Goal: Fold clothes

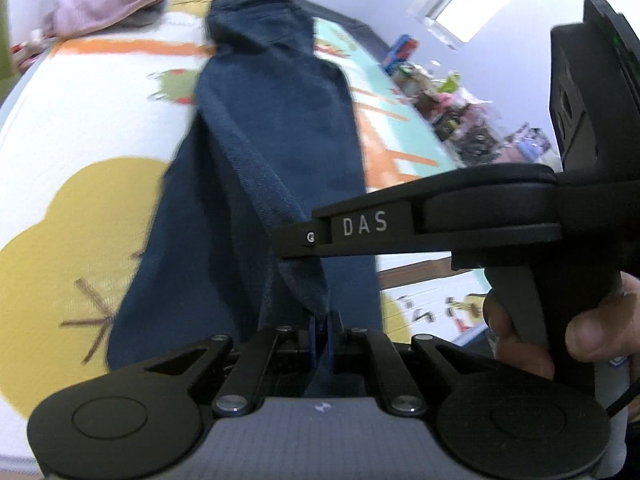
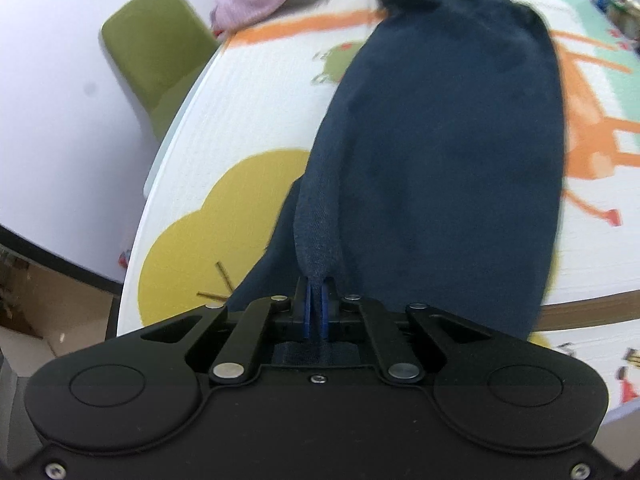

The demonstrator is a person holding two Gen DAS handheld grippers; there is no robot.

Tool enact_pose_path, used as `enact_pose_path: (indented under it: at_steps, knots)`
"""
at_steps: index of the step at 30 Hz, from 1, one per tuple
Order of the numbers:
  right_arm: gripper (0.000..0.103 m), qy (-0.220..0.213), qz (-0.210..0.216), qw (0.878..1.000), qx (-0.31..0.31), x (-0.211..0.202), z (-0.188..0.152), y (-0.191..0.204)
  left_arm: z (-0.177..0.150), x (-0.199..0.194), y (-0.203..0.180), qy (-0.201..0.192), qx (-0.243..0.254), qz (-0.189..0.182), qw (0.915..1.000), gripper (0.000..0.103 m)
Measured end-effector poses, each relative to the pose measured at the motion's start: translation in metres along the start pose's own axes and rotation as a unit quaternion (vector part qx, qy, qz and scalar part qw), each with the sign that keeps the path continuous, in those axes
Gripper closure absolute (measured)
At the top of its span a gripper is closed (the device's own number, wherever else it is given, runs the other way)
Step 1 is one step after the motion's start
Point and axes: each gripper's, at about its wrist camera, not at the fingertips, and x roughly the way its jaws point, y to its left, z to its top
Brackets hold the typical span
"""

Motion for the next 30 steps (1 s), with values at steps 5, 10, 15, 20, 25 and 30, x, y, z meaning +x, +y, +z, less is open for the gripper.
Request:
enact_pose_path:
  at_steps: [5,10,15,20,25,30]
  knots:
    - [0.099,-0.027,-0.021,0.999,0.029,-0.030,0.005,-0.036,0.018,0.015,-0.033,0.005,0.019,-0.023,0.9996,0.097]
    - [0.099,-0.048,-0.047,0.996,0.054,-0.056,0.009,-0.076,0.030,0.029,-0.068,0.016,0.039,-0.042,0.9982,0.097]
    - [0.099,-0.063,-0.069,0.993,0.077,-0.076,0.008,-0.121,0.040,0.053,-0.105,0.027,0.061,-0.055,0.9963,0.097]
    - [0.099,-0.070,-0.083,0.989,0.096,-0.096,0.009,-0.166,0.047,0.079,-0.140,0.035,0.066,-0.061,0.9953,0.097]
    - [0.099,-0.072,-0.092,0.987,0.109,-0.110,0.011,-0.213,0.056,0.108,-0.173,0.041,0.065,-0.062,0.9951,0.097]
    - [0.099,-0.073,-0.104,0.986,0.111,-0.121,0.015,-0.249,0.059,0.128,-0.199,0.043,0.057,-0.058,0.9958,0.097]
